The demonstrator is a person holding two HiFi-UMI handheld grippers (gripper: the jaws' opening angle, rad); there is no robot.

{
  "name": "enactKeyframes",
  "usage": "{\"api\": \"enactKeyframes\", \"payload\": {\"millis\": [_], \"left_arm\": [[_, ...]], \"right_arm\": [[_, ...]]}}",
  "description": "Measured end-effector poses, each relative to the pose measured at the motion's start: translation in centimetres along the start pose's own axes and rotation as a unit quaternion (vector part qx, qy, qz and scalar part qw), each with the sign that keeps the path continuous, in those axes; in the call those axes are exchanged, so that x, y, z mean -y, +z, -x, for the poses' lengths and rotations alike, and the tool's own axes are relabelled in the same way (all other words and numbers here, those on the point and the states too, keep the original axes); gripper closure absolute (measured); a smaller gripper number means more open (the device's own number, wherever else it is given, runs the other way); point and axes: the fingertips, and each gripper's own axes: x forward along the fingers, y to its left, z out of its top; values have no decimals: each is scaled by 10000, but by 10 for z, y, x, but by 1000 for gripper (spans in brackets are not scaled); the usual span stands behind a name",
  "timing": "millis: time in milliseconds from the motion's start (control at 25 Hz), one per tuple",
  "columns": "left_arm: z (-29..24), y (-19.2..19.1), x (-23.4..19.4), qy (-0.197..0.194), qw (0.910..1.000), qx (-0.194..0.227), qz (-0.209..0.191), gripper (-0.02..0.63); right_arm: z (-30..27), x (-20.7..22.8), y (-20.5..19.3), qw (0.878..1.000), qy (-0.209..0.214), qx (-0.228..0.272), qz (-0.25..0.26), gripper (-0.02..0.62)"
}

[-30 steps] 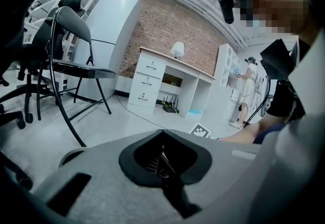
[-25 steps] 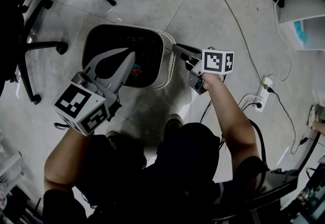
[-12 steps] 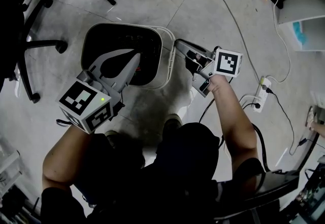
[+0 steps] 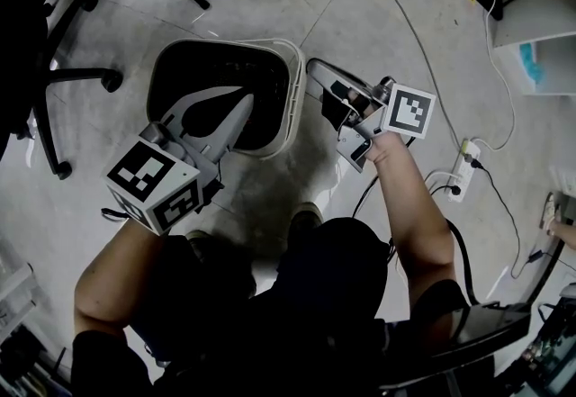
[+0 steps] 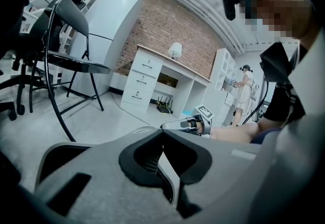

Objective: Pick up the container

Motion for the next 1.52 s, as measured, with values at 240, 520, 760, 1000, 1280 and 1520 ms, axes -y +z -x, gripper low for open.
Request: {"api": "enactKeyframes", "payload": {"millis": [240,520,760,1000,1280,1520], "left_arm": [[5,4,-4,1,9999,130,52,597],[24,20,-32,81,9990,367,236,597],[36,38,-27,-31,9977,649,209,530],[34,30,-37,-112,9967,450,662,413],[51,41,-59,-401,9885,579,1340,370],[43,32,-68,39,9960,-26,893,354]], "right_arm": [[-16,-27,9,9995,313,34,92,577],[-61,-59,17,9976,632,-43,287,577],[-76,-77,19,9950,811,-151,565,577],[-90,-91,20,9926,976,-216,686,577],[-123,-105,17,9886,1047,-416,995,577],[-145,-106,8,9879,932,-575,1094,577]]}}
